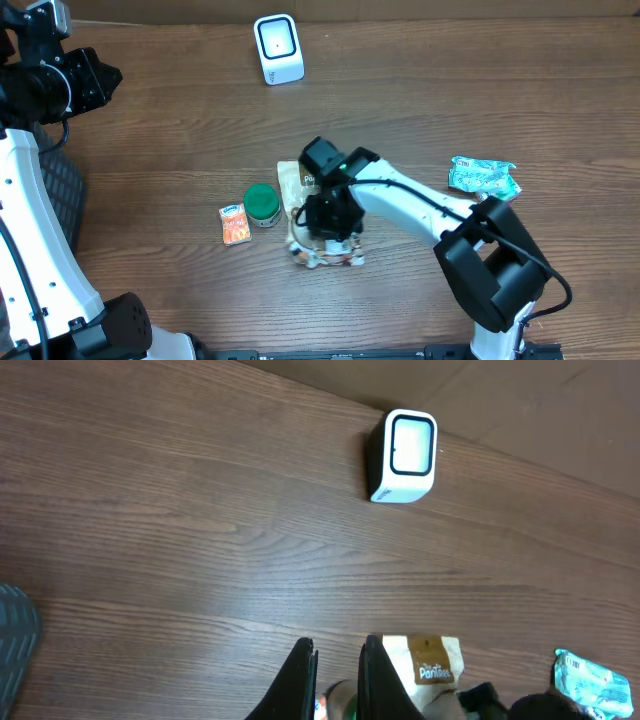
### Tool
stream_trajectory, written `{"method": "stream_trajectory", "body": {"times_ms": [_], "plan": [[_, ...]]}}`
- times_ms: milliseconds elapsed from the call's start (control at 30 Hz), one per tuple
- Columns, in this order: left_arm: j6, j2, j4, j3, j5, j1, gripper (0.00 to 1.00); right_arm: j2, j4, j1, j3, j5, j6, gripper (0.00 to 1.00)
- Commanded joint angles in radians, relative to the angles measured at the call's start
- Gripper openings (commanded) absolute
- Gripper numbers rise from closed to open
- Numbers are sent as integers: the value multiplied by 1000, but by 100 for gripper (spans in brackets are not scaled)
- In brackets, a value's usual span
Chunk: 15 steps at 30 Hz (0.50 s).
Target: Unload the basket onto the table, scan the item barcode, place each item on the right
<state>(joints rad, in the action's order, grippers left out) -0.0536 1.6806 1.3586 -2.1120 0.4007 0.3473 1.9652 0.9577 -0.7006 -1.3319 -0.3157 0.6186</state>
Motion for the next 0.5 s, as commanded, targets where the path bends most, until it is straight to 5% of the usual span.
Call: {"method": "stream_trajectory", "body": {"times_ms": [0, 267, 467], "plan": [[-2, 2, 0, -10, 7, -2, 4, -7, 29, 84, 19, 54, -173, 27], [-2, 2, 0, -10, 7, -2, 4, -7, 97, 319, -69, 111, -509, 33], [-2, 6, 2, -9, 7, -2, 4, -7, 200, 425, -290, 113, -537, 33]]}}
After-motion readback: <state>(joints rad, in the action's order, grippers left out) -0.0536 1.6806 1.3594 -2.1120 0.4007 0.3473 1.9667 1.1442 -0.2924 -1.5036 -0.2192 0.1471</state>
